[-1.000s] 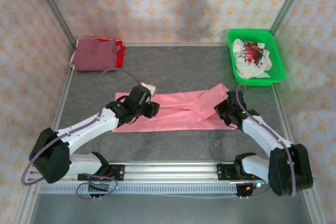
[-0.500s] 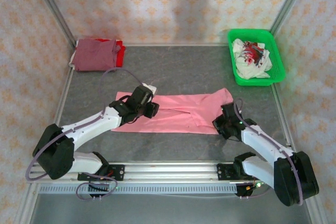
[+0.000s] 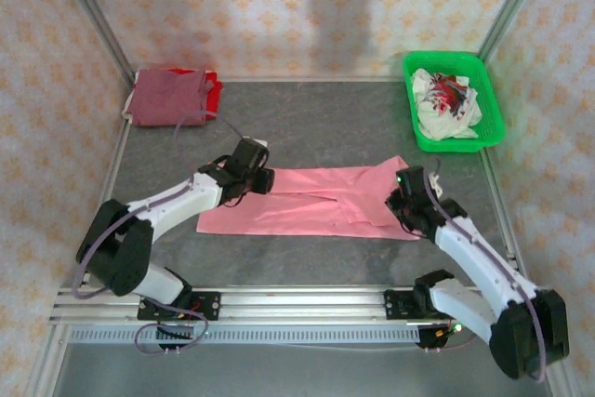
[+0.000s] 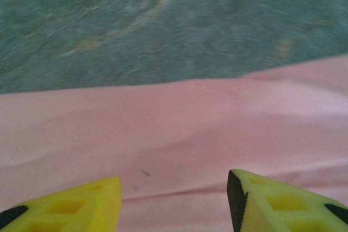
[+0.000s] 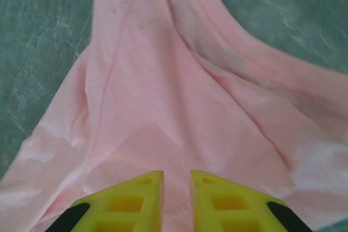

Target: Fold and stack the t-shirts

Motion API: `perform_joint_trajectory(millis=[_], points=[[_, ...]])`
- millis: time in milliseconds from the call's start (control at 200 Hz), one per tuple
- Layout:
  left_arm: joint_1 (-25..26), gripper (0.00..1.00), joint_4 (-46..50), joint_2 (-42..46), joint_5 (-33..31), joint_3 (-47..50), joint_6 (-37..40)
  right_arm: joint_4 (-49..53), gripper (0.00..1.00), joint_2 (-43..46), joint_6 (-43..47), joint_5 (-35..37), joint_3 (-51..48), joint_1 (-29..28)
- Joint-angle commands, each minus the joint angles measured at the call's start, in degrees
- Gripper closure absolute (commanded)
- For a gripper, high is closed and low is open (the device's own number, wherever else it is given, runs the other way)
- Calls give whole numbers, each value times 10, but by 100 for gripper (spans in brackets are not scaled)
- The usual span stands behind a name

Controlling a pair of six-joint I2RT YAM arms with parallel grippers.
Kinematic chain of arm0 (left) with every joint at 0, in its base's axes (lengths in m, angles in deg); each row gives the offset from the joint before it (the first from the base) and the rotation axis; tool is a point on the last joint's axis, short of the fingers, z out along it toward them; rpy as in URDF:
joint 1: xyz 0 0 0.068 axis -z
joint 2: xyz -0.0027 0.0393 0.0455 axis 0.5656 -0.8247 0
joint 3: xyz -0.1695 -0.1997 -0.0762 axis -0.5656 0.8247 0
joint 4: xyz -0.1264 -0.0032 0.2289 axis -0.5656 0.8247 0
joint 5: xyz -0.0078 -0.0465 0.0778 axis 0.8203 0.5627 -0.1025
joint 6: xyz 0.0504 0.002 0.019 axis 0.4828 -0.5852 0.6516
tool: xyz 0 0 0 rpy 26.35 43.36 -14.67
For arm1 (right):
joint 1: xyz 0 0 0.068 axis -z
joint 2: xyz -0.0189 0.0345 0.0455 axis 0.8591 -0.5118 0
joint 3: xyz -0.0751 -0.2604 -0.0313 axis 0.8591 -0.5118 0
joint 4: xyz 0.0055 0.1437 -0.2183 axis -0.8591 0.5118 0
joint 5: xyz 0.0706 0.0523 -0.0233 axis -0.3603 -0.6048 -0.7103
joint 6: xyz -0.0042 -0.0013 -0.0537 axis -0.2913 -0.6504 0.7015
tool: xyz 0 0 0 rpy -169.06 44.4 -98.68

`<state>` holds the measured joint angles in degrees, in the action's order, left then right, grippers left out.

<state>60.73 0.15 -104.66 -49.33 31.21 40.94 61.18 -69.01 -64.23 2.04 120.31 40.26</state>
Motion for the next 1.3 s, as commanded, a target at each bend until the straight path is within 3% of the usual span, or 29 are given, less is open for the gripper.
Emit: perform_joint_trajectory(millis=[0, 215, 390, 616, 911, 1081, 1291], points=[[-41, 46, 35, -37, 13, -23, -43, 38, 82, -104, 99, 49, 79, -10], [-101, 46, 32, -74, 30, -23, -54, 0, 86, -247, 155, 86, 177, -10], [-147, 48, 33, -92, 50, -14, -72, -4, 88, -321, 148, 64, 206, 14], [-182, 55, 37, -93, 75, 30, -103, -7, 90, -334, 142, 67, 161, 61], [-196, 60, 76, 17, 37, 98, -164, -12, 91, -318, 158, 58, 120, 94], [-195, 60, 92, 68, 38, 96, -159, -26, 93, -292, 183, 7, 142, 79], [-150, 59, 114, 54, 22, 25, -94, -17, 91, -276, 202, 41, 212, 15]])
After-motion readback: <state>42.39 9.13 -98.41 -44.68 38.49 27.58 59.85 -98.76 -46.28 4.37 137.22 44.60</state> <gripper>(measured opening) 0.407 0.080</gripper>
